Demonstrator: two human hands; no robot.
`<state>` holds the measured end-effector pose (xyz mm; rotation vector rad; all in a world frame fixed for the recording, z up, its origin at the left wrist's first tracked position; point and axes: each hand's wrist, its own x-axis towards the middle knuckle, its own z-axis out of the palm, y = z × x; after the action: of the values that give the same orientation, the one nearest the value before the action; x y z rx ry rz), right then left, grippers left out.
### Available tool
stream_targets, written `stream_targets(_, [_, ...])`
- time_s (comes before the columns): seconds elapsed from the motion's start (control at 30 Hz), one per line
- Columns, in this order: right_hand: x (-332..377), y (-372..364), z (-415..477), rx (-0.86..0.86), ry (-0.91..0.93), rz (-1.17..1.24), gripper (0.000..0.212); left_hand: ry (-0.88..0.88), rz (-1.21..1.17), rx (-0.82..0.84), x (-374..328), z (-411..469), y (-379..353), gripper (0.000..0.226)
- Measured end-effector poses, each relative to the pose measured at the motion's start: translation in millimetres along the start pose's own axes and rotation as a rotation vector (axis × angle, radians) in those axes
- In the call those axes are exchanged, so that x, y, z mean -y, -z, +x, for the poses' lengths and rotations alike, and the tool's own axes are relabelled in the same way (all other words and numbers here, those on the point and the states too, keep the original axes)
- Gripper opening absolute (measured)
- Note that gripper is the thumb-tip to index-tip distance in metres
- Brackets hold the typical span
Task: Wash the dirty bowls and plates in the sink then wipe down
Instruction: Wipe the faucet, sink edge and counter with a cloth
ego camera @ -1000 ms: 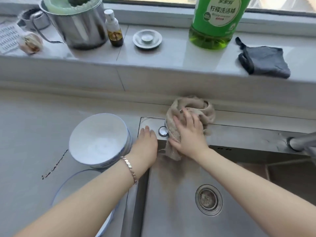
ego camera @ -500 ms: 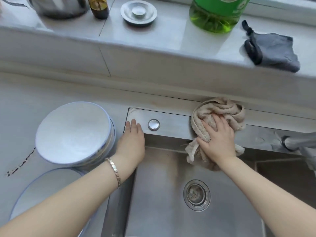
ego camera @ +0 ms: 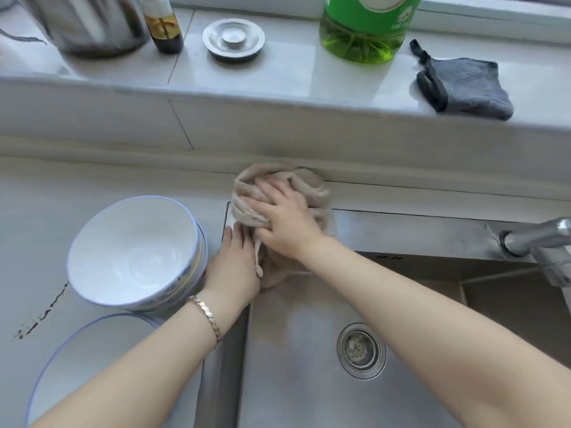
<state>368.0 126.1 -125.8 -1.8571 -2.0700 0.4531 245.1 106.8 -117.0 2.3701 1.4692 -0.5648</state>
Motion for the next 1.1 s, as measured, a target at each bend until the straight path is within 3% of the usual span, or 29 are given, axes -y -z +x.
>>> stream_targets(0.03, [5.6, -10.6, 13.6, 0.121, -0.008, -0.017, 0.049, -0.022, 0.038, -0.016, -0.7, -0.5, 1.3, 0.067])
stream_targets(0.1, [4.8, -24.1, 26.6, 0.195, -0.019, -0.090, 0.050, -0.046, 0.086, -0.024, -1.3, -1.3, 2.3, 0.068])
stream_targets(0.3, [-38.2, -9.8, -9.5, 0.098, -0.173, -0.155, 0.049, 0.057, 0.010, 0.042, -3.8, 2.8, 4.6, 0.067])
stream_targets(0.43, [-118.2, 24.4, -69.3, -0.022, -0.441, -0.186, 0.063, 0.054, 0.140, -0.014, -27.9, 1.0, 5.4, 0.067])
stream_targets(0.53, [-177.3, 58.1, -111.8, -0.057, -0.626, -0.237, 0.062, -0.106, 0.167, -0.082, -74.4, 1.0, 1.2, 0.067])
stream_targets(0.67, [-227.3, 96.3, -145.2, -0.054, -0.720, -0.242, 0.053, -0.360, 0.095, -0.110, -153.7, 11.9, -0.6, 0.063])
stream_targets(0.77, [-234.9, 108.1, -158.6, -0.067, -0.703, -0.251, 0.051, -0.416, 0.092, -0.088, -193.3, 22.8, -1.5, 0.060])
stream_targets(0.93, [-219.5, 93.7, -191.2, -0.284, -0.563, -0.313, 0.042, -0.379, 0.099, -0.096, -203.2, 33.5, -1.4, 0.058])
stream_targets(1.0, [-209.7, 94.4, -203.0, -0.257, -0.625, -0.167, 0.045, -0.377, 0.067, -0.070, -203.1, 33.8, -0.2, 0.061])
stream_targets(1.1, [-201.3, 86.1, -237.4, -0.068, -0.791, -0.071, 0.039, -0.375, 0.046, -0.043, -201.5, 32.6, 0.1, 0.064])
